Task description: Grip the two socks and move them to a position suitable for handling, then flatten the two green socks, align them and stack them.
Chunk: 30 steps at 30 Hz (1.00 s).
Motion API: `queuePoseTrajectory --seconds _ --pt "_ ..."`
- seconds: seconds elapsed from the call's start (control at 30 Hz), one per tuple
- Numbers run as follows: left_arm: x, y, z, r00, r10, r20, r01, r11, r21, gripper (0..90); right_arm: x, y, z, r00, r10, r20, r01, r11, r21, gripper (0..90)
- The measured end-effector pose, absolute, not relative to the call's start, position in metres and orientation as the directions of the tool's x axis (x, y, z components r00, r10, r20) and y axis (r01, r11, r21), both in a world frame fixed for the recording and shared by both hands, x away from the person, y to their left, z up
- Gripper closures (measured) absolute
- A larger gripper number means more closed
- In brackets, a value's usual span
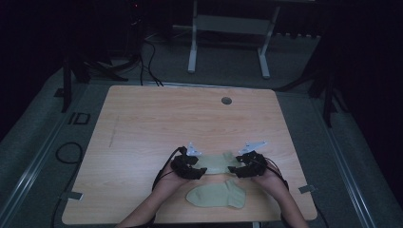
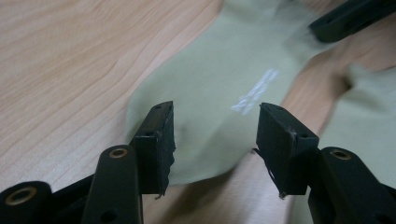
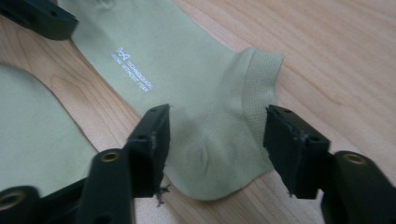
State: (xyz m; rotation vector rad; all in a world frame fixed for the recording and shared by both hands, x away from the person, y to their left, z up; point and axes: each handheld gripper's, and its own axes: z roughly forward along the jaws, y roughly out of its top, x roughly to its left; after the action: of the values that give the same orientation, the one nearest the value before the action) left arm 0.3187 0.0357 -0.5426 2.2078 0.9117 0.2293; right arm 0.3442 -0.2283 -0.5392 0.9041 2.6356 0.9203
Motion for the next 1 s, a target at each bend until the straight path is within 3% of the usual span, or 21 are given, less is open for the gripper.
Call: queuePoseTrajectory --seconds 0.27,0.5,0.73,0.8,1.0 --pt "0.315 0.044 -0.527 0.737 0.661 -0.142 0.545 -0.456 0.704 37.5 0.342 -0.230 -0.523 -0.765 0.644 0.009 0.490 0.574 0.656 17.6" --pt "0.307 0.049 -0.523 0.742 0.658 -0.132 0.531 -0.455 0.715 37.6 0.330 -0.234 -0.511 -0.779 0.626 0.038 0.475 0.549 0.688 35.2" --pt "0.294 0.050 -0.520 0.746 0.653 -0.132 0.533 -0.465 0.707 37.6 0.320 -0.235 -0.506 -0.781 0.622 0.062 0.477 0.529 0.701 34.6" --pt "0.287 0.051 -0.519 0.752 0.645 -0.132 0.529 -0.472 0.705 37.6 0.315 -0.237 -0.506 -0.789 0.612 0.051 0.467 0.544 0.698 44.1" --pt "0.268 0.057 -0.522 0.763 0.633 -0.132 0.528 -0.493 0.692 37.7 0.295 -0.243 -0.512 -0.801 0.597 0.051 0.474 0.579 0.664 54.0"
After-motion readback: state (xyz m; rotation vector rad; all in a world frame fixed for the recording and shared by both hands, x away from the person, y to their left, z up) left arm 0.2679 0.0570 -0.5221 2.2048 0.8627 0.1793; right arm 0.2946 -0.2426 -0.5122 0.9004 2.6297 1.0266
